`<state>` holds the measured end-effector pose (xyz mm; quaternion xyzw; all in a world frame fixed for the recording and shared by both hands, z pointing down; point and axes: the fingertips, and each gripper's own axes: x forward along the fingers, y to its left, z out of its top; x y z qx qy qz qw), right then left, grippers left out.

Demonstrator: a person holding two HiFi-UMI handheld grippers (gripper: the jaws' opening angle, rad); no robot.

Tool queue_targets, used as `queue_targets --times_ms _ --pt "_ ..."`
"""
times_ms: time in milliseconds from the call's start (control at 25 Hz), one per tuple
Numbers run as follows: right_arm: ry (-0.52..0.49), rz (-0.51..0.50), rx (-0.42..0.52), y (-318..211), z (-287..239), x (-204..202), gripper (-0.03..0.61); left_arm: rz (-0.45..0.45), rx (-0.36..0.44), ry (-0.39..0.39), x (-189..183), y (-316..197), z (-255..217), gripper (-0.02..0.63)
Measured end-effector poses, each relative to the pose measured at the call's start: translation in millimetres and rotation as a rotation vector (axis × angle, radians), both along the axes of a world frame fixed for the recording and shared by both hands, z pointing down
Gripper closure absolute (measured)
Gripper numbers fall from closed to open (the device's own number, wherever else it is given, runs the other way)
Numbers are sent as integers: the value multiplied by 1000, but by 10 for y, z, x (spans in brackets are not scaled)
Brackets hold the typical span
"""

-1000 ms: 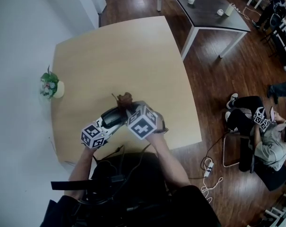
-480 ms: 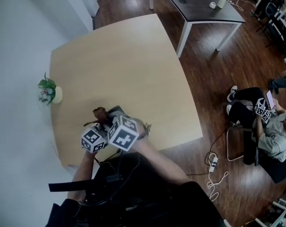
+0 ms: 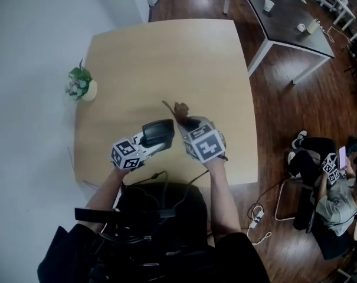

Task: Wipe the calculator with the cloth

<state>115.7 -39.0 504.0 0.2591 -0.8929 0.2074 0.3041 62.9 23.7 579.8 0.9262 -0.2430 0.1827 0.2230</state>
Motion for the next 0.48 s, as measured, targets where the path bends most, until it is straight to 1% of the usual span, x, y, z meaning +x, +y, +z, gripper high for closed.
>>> queue_targets --times_ms 40,120,160,240,280,360,480 --pt "-37 -33 6 69 -120 -139 512 2 -7 -14 -13 -1 31 514" --pt "-107 -135 6 282 -311 -508 512 2 -13 -37 -28 -12 69 514" --pt "-127 -192 2 407 -363 -695 511 3 -10 -48 -28 -19 77 514" --pt "-121 -277 -5 597 -353 -973 511 12 7 -78 -12 -20 83 514" --pt "-108 -297 -10 638 -301 -1046 511 19 19 -92 -2 -14 85 514" --pt "-92 -302 -24 639 -198 -1087 511 20 37 -107 -4 2 89 514" --pt "-71 -263 -27 518 -94 -963 511 -11 53 -82 -78 11 51 515"
